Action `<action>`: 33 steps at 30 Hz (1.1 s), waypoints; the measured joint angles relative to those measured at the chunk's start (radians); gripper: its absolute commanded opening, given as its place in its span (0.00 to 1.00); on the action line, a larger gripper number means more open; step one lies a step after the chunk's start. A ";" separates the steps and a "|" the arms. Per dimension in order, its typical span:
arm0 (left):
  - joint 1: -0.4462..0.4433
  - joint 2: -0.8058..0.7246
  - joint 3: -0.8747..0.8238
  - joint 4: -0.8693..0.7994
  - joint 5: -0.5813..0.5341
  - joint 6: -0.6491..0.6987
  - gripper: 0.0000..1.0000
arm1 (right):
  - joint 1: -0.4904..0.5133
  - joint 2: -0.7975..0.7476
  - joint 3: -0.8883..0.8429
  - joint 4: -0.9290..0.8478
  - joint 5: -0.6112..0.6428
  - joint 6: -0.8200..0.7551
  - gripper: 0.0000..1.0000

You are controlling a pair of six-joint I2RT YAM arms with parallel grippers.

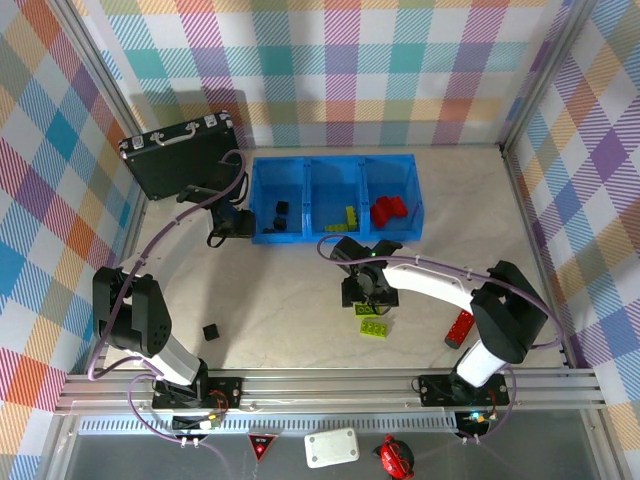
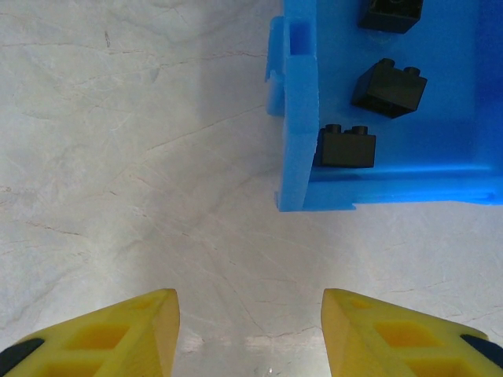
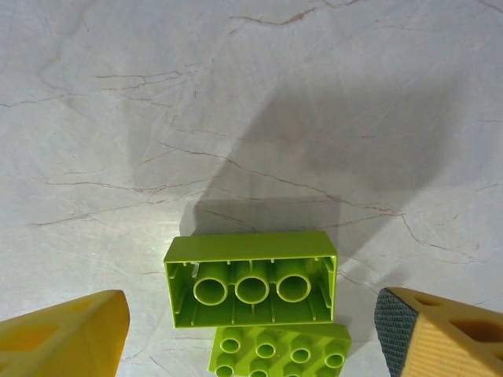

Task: Sort the legos into containers by color
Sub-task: Pick up the lego from the bottom-center of the table.

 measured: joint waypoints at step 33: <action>0.000 0.000 -0.002 0.000 0.000 0.014 0.51 | 0.000 0.085 -0.033 0.050 -0.035 0.006 0.67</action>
